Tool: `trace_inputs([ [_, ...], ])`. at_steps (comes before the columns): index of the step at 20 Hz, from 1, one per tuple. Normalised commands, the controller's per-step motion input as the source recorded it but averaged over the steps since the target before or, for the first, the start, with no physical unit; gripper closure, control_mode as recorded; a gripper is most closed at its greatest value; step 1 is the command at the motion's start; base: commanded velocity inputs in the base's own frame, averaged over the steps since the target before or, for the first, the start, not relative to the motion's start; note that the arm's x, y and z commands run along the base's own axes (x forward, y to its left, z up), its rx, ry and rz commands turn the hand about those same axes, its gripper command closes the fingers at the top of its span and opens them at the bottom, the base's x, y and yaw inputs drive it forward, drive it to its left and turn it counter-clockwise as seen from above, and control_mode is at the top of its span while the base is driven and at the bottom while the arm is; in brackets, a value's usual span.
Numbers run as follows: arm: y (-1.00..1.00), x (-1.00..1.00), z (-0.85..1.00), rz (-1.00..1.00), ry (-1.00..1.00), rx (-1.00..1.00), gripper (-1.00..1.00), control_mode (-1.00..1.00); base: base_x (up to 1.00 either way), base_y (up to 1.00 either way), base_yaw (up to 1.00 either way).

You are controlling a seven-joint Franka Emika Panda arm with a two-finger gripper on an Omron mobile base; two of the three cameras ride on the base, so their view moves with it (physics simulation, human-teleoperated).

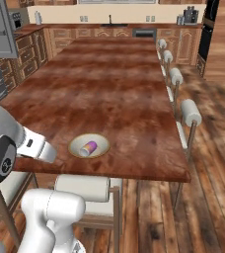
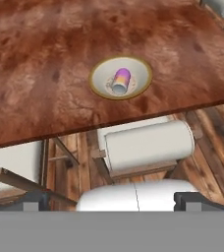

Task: Open the fridge, grab two sodas, and place both sodas inside the bowl with ice on the dining counter.

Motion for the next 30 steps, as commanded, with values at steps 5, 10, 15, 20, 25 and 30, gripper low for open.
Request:
trace_inputs([
  [5, 0.00, -0.18, -0.14, 0.01, 0.00, 0.00, -1.00, -1.00, 0.00, 0.00, 0.00],
  [10, 0.01, -0.08, -0.06, 0.00, 0.00, 0.00, -1.00, 1.00, -0.06, 0.02, 0.00],
  [15, 0.00, 0.00, 0.00, 0.00, 0.00, 0.00, -1.00, 1.00, -0.33, 0.56, 0.00],
  [20, 0.00, 0.00, 0.00, 0.00, 0.00, 0.00, -1.00, 1.00, -0.24, 0.99, -0.04],
  [25, 0.00, 0.00, 0.00, 0.00, 0.00, 0.00, -1.00, 1.00, -0.15, 1.00, -0.02],
  [30, 0.00, 0.00, 0.00, 0.00, 0.00, 0.00, -1.00, 1.00, 0.00, 1.00, -0.01],
])
